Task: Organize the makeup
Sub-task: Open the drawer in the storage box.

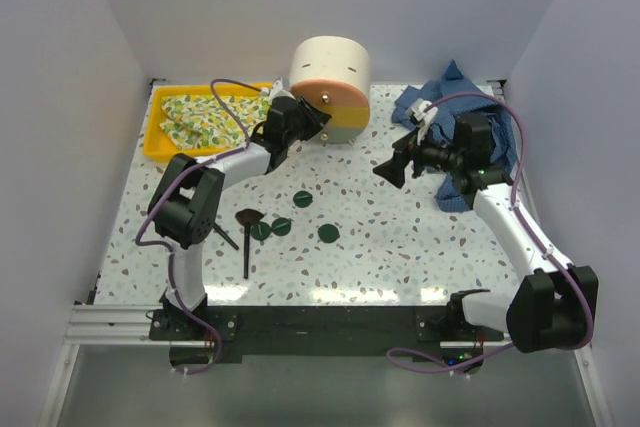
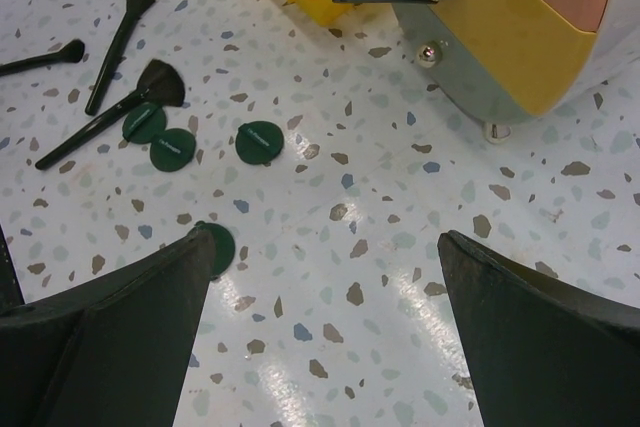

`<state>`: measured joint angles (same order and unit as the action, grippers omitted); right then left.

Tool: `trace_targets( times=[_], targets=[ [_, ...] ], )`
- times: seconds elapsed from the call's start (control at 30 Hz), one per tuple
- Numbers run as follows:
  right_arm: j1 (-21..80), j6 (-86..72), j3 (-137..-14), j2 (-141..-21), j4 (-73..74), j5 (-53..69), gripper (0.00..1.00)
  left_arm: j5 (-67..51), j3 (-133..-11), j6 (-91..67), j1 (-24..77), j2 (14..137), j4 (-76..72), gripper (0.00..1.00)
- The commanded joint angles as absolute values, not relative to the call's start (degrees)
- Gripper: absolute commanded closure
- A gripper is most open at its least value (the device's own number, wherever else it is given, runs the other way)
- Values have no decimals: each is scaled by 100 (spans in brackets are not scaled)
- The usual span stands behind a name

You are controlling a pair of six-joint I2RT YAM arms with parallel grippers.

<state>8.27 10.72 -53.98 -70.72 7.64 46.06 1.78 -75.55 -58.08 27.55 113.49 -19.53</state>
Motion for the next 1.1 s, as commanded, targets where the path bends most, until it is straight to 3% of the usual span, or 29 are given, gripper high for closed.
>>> trace_targets(
  times=[0.0, 0.43, 0.7, 0.8, 0.93, 1.07],
  targets=[
    [791, 1002, -5396, -6864, 483, 4746, 1, 536, -7770, -5731, 2689, 11399, -2083, 79],
    [765, 1002, -5379, -6917, 457, 4781, 1, -237, -5714, -5493, 2768, 10056, -3023, 81],
    [756, 1063, -5361, -6935, 483, 4790, 1, -782, -5204, -5607, 2786, 9835, -3305, 60],
    [765, 1107, -5353, -6952, 483, 4799, 1, -773, -4966, -5529, 2786, 9598, -3322, 49],
    [765, 1300, -5353, -7014, 588, 5000, 1, -984, -4913, -5318, 2786, 9396, -3165, 23],
    [765, 1599, -5256, -6987, 685, 5316, 1, -1222, -4825, -4880, 2786, 9106, -3050, 16]
  ],
)
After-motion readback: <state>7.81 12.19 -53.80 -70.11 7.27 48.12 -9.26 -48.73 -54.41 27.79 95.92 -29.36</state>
